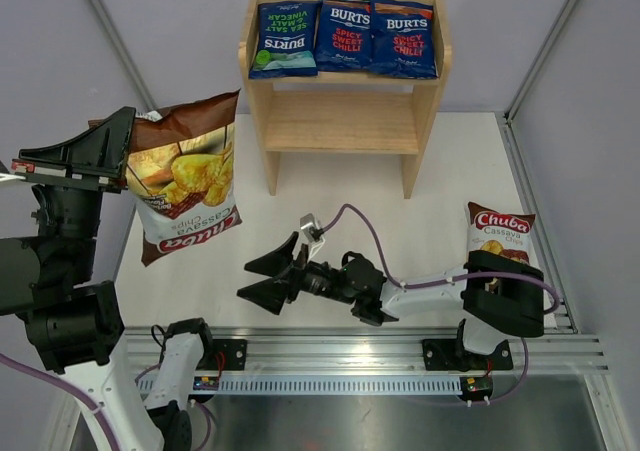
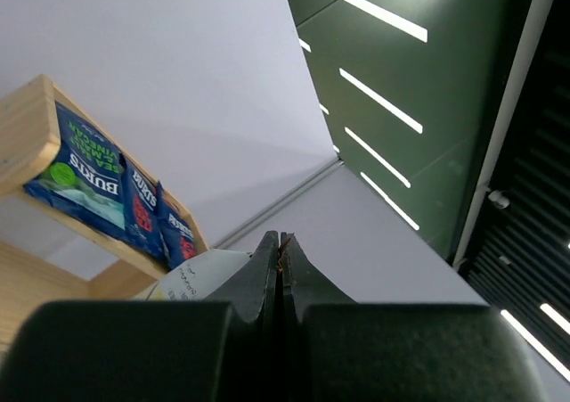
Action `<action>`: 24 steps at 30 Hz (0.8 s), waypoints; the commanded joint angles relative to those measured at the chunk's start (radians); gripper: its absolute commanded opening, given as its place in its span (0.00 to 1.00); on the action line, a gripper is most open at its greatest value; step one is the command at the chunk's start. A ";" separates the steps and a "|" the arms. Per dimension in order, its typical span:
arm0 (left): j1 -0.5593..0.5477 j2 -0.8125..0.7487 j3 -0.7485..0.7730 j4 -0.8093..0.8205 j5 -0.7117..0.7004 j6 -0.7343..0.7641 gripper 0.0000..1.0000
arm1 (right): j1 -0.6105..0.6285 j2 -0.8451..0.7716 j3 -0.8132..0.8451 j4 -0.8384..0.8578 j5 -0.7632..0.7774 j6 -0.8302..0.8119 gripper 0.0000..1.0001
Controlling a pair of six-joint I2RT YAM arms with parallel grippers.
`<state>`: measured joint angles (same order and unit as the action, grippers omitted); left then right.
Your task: Place and organize the chips bags onto the shelf
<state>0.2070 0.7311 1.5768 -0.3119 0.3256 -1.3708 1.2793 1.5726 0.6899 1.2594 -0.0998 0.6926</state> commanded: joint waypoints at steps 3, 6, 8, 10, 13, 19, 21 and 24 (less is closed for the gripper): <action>-0.027 0.013 0.057 -0.056 -0.037 -0.180 0.00 | 0.074 0.093 0.194 0.301 0.170 -0.232 0.98; -0.041 0.013 0.052 -0.069 -0.036 -0.201 0.00 | 0.072 0.115 0.256 0.299 0.178 -0.257 0.99; -0.041 0.011 0.048 -0.078 -0.033 -0.211 0.00 | 0.074 0.142 0.308 0.299 0.186 -0.272 0.99; -0.044 0.011 0.040 -0.073 -0.022 -0.220 0.00 | 0.072 0.185 0.345 0.299 0.187 -0.259 0.99; -0.057 0.008 0.040 -0.092 -0.026 -0.223 0.00 | 0.069 0.224 0.399 0.301 0.192 -0.245 0.99; -0.086 -0.007 -0.020 -0.121 -0.008 -0.261 0.00 | 0.031 0.230 0.445 0.302 0.155 -0.166 0.99; -0.089 -0.007 -0.029 -0.124 -0.005 -0.263 0.00 | 0.031 0.239 0.482 0.302 0.115 -0.171 0.99; -0.095 -0.007 -0.046 -0.127 -0.007 -0.267 0.00 | 0.031 0.247 0.511 0.302 0.118 -0.168 0.99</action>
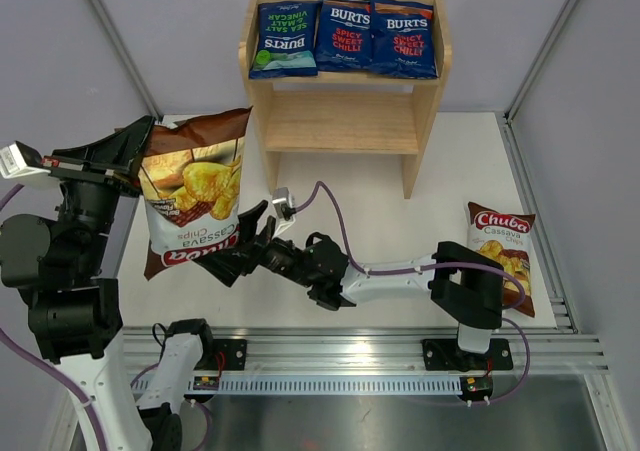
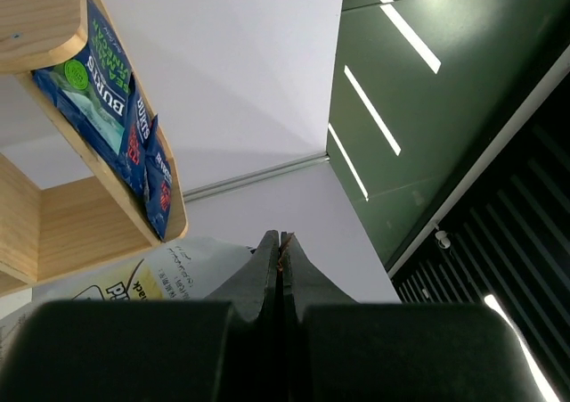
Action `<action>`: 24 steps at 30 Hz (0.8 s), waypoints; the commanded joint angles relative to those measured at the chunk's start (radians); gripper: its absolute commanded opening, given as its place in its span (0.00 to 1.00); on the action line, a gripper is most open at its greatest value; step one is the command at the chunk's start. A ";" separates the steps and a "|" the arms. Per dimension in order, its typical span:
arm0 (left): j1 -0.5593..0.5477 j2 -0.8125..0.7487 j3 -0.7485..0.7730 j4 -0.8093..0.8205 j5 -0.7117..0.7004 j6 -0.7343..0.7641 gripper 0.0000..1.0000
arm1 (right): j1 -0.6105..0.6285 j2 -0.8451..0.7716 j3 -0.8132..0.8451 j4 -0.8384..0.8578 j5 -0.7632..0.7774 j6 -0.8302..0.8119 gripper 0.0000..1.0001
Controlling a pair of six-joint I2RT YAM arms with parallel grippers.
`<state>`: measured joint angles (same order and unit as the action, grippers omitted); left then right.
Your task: Place and organize the chips bags onto the shelf
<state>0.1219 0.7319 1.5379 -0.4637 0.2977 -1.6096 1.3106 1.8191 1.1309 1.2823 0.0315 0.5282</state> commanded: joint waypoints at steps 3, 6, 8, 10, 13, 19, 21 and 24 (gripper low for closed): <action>-0.019 -0.012 -0.028 0.019 0.018 -0.027 0.00 | -0.004 -0.033 0.061 0.279 0.001 -0.016 0.98; -0.025 -0.022 -0.073 0.013 -0.003 -0.004 0.00 | -0.004 -0.066 0.023 0.279 -0.028 -0.033 0.93; -0.025 -0.023 -0.132 0.031 0.003 -0.004 0.00 | -0.008 -0.104 -0.025 0.279 -0.062 -0.034 0.87; -0.025 -0.020 -0.166 0.082 0.014 -0.003 0.00 | -0.019 -0.135 -0.077 0.278 -0.090 -0.025 0.71; -0.025 -0.008 -0.208 0.140 0.020 0.008 0.00 | -0.037 -0.173 -0.144 0.278 -0.137 -0.005 0.54; -0.025 -0.009 -0.197 0.151 -0.005 0.120 0.00 | -0.059 -0.271 -0.287 0.244 -0.209 0.006 0.27; -0.025 0.001 -0.205 0.198 0.030 0.170 0.03 | -0.059 -0.325 -0.313 0.185 -0.216 0.006 0.25; -0.025 0.026 -0.216 0.284 0.128 0.243 0.31 | -0.060 -0.400 -0.344 0.033 -0.249 -0.002 0.19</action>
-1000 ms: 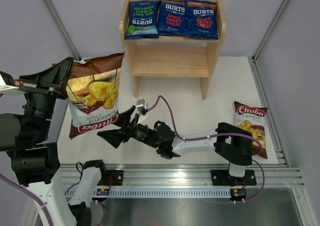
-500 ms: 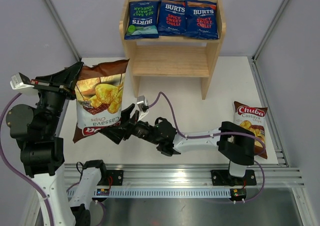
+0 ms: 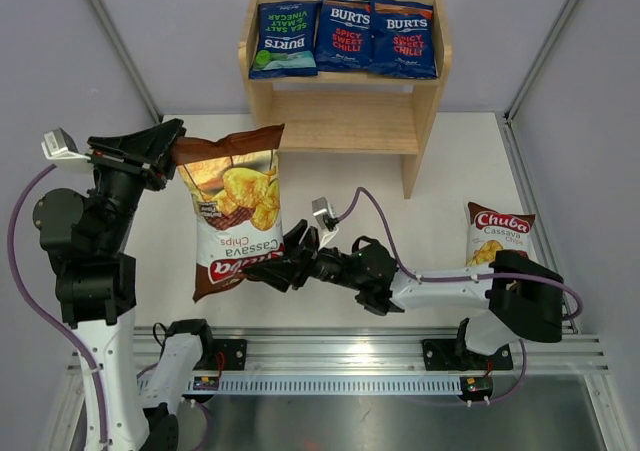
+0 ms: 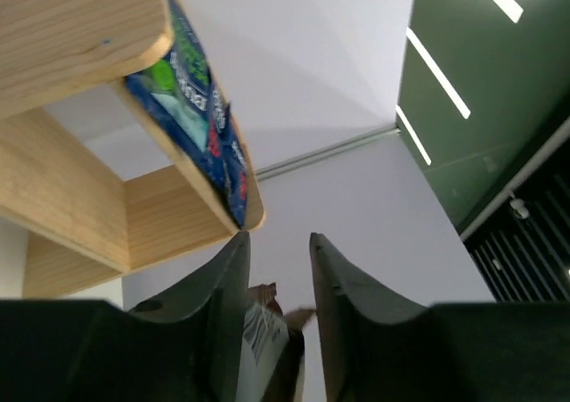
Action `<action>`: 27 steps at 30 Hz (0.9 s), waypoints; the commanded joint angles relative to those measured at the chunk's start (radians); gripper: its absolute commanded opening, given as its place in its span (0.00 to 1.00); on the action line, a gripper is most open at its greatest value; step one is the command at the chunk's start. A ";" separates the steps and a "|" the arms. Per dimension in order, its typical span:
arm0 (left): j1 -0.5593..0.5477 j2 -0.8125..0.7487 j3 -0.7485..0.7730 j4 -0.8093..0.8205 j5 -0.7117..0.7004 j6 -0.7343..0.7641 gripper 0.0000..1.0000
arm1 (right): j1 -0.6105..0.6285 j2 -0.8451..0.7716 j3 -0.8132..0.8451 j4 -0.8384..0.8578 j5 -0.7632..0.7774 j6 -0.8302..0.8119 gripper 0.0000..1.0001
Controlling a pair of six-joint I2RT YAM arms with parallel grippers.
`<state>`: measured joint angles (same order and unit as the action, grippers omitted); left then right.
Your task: Place and organize the chips bags onto the shelf
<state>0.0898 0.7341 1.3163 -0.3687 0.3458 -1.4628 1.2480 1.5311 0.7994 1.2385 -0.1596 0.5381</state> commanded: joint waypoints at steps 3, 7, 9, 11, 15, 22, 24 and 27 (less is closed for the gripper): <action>0.007 0.057 -0.017 0.267 0.200 0.165 0.60 | 0.002 -0.196 -0.054 -0.049 -0.060 -0.020 0.16; 0.007 0.057 0.009 0.162 0.168 0.385 0.94 | 0.004 -0.310 -0.085 -0.303 0.014 -0.017 0.13; 0.007 0.045 0.060 -0.019 0.069 0.546 0.99 | 0.002 -0.366 -0.080 -0.439 0.058 0.016 0.13; 0.007 0.042 0.101 -0.182 -0.023 0.654 0.99 | 0.004 -0.397 -0.088 -0.603 0.138 0.064 0.14; 0.007 0.036 0.146 -0.395 -0.187 0.907 0.99 | 0.005 -0.483 -0.150 -0.773 0.251 0.114 0.14; -0.033 -0.131 -0.084 -0.467 -0.212 1.076 0.99 | -0.133 -0.563 -0.120 -0.967 0.244 0.152 0.13; -0.051 -0.171 -0.144 -0.458 -0.203 1.095 0.99 | -0.197 -0.546 -0.065 -1.019 0.200 0.135 0.13; -0.082 -0.234 -0.253 -0.428 -0.179 1.124 0.99 | -0.335 -0.485 0.018 -1.071 0.042 0.155 0.15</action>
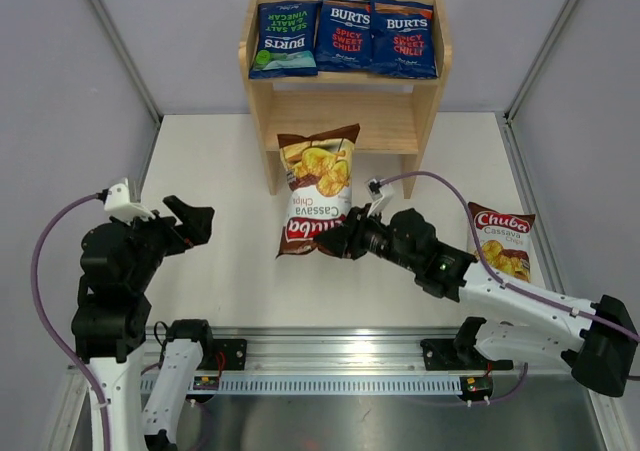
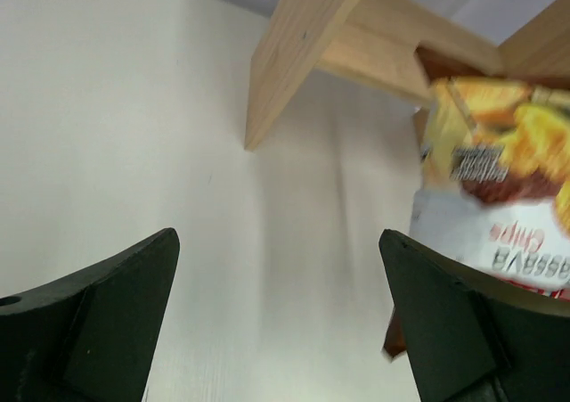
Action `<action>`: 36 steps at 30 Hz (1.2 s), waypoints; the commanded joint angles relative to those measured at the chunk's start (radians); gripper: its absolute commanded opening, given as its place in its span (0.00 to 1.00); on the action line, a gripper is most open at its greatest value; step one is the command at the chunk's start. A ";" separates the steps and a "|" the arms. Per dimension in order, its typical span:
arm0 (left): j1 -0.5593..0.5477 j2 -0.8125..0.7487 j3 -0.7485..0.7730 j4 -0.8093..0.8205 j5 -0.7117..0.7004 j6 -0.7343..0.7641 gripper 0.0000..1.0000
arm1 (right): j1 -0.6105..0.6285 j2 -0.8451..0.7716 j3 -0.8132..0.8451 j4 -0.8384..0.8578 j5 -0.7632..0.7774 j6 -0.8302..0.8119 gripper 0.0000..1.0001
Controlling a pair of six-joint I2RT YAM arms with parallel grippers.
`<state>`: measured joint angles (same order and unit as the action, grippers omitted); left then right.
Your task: Place and organize the chips bags onto the shelf
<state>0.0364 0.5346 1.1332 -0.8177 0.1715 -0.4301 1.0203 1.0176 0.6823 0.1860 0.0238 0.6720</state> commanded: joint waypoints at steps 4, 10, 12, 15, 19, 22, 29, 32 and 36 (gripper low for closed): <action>-0.088 -0.073 -0.144 0.028 -0.016 0.120 0.99 | -0.176 0.091 0.207 -0.023 -0.196 0.029 0.15; -0.144 -0.180 -0.239 0.058 -0.070 0.123 0.99 | -0.281 0.208 0.334 -0.046 -0.284 0.049 0.17; -0.144 -0.200 -0.245 0.061 -0.052 0.117 0.99 | -0.308 0.252 0.377 -0.053 -0.323 0.052 0.17; -0.144 -0.223 -0.262 0.071 -0.056 0.110 0.99 | -0.361 0.306 0.427 -0.059 -0.364 0.064 0.18; -0.144 -0.260 -0.315 0.120 -0.052 0.097 0.99 | -0.405 0.367 0.479 -0.057 -0.413 0.075 0.19; -0.144 -0.272 -0.348 0.141 -0.049 0.088 0.99 | -0.423 0.417 0.514 -0.054 -0.444 0.098 0.20; -0.144 -0.291 -0.365 0.149 -0.032 0.085 0.99 | -0.451 0.484 0.528 0.015 -0.479 0.156 0.21; -0.144 -0.298 -0.368 0.152 -0.027 0.085 0.99 | -0.462 0.521 0.546 0.041 -0.505 0.175 0.21; -0.144 -0.308 -0.371 0.152 -0.026 0.085 0.99 | -0.480 0.567 0.586 0.064 -0.538 0.202 0.21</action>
<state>-0.1032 0.2409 0.7708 -0.7238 0.1349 -0.3408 0.5613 1.5650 1.1900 0.1284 -0.4664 0.8349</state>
